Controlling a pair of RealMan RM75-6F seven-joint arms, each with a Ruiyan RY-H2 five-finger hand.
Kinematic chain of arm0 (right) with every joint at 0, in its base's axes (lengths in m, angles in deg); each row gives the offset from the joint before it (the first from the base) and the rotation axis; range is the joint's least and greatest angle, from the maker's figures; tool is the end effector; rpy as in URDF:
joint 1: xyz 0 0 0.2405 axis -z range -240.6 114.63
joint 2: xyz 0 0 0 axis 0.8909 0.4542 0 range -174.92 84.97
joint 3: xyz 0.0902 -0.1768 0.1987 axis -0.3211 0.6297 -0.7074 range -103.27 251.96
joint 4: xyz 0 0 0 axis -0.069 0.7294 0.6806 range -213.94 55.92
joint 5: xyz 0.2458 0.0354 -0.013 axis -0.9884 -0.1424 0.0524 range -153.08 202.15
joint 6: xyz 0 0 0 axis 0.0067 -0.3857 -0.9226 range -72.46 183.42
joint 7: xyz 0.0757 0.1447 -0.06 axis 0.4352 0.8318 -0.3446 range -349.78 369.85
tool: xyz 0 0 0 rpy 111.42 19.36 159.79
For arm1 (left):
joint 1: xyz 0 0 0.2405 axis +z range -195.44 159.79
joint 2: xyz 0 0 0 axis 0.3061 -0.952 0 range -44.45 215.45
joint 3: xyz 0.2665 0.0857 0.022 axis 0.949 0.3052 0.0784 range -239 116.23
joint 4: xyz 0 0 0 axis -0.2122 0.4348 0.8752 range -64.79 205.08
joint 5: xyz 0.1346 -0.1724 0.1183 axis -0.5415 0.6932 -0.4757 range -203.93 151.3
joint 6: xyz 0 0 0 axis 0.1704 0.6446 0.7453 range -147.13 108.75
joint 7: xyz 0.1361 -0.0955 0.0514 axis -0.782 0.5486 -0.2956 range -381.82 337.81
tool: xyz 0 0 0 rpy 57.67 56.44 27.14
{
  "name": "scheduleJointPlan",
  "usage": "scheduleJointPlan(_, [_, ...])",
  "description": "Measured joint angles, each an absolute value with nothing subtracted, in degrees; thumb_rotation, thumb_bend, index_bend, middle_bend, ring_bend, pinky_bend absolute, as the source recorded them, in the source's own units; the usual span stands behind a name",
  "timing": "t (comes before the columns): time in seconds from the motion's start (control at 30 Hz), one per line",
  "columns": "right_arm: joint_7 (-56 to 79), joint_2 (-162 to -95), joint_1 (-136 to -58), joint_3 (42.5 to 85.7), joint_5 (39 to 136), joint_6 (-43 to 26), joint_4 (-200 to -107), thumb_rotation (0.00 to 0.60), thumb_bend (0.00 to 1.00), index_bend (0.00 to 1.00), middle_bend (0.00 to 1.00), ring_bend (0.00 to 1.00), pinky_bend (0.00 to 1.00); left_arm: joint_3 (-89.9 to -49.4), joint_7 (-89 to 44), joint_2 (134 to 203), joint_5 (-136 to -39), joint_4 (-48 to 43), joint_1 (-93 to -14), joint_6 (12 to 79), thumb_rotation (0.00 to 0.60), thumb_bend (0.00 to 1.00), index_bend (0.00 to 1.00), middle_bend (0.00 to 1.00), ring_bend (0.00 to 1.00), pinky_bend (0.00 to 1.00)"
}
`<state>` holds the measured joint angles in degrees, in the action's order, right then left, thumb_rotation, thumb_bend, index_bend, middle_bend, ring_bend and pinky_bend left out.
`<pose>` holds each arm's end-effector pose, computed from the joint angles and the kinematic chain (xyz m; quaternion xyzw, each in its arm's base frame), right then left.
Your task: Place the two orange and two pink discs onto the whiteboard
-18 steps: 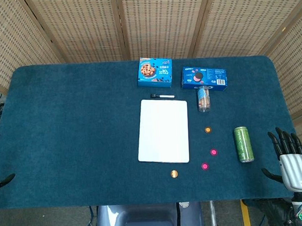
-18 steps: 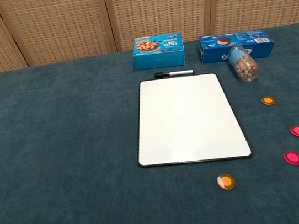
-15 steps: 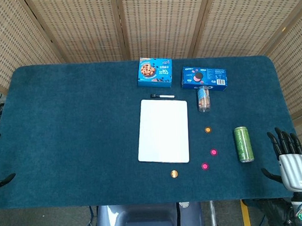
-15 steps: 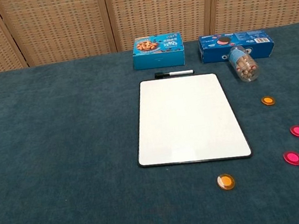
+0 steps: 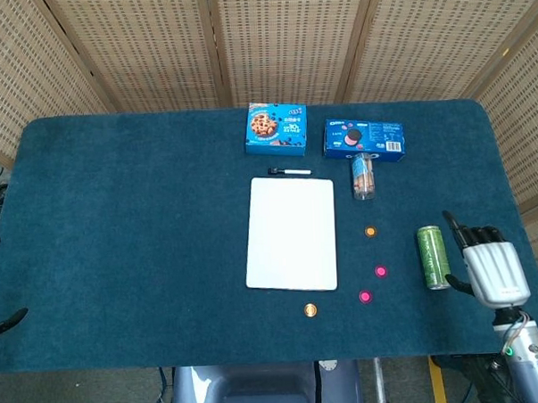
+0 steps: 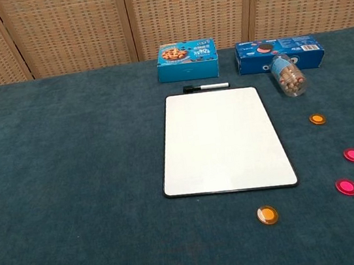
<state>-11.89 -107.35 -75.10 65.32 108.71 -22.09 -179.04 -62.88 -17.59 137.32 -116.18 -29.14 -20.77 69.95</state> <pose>-0.2859 -0.2777 0.1298 0.6673 -0.2710 0.3383 0.6056 -0.3299 0.1976 0.1980 -0.6030 -0.3636 -0.4015 0.5857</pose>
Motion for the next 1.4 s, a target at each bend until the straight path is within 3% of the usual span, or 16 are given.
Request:
scheduleJointPlan(0.13, [-15.2,-107.3,-80.8,62.7,104.3,-13.8,-180.0,0.6,0.0,0.16,0.96,1.0,1.0,-63.2,-19.1,137.6,-114.7,-29.6,-21.4,68.3,0.6,0.0,0.0,0.0,0.0,0.0])
scheduleJointPlan(0.27, [-17.2,-109.7,-87.9,59.8,96.1,-5.2,-179.1,0.6,0.0,0.26,0.98,1.0,1.0,-63.5,-20.7,137.9,-113.5,-30.0,-21.9,67.2,0.6,0.0,0.0,0.0,0.0,0.0])
scheduleJointPlan(0.47, [-20.1,-117.4,-96.6,57.1,84.0,0.7,-173.0,0.6,0.04,0.33,0.99,1.0,1.0,-64.1,-23.0,138.4,-111.5,-30.9,-22.5,65.9,0.6,0.0,0.0,0.0,0.0,0.0])
scheduleJointPlan(0.63, [-23.0,-123.4,-100.4,56.5,77.1,2.3,-166.4,0.6,0.06,0.37,0.99,1.0,1.0,-64.1,-23.7,138.5,-111.0,-31.2,-22.7,65.4,0.6,0.0,0.0,0.0,0.0,0.0])
scheduleJointPlan(0.83, [-24.8,-129.1,-103.2,57.5,72.5,2.8,-159.2,0.6,0.16,0.41,0.99,1.0,1.0,-64.1,-24.4,138.6,-110.7,-31.3,-23.0,64.7,0.6,0.0,0.0,0.0,0.0,0.0])
scheduleJointPlan(1.17, [-22.5,-133.3,-104.5,59.3,68.9,4.9,-152.6,0.6,0.24,0.41,0.99,1.0,1.0,-63.9,-24.7,138.6,-110.9,-31.4,-23.1,64.5,0.6,0.0,0.0,0.0,0.0,0.0])
scheduleJointPlan(1.4, [-21.6,-135.1,-105.0,60.4,68.3,5.6,-150.2,0.6,0.25,0.41,0.99,1.0,1.0,-63.8,-25.0,138.7,-110.7,-31.6,-23.2,64.2,0.6,0.0,0.0,0.0,0.0,0.0])
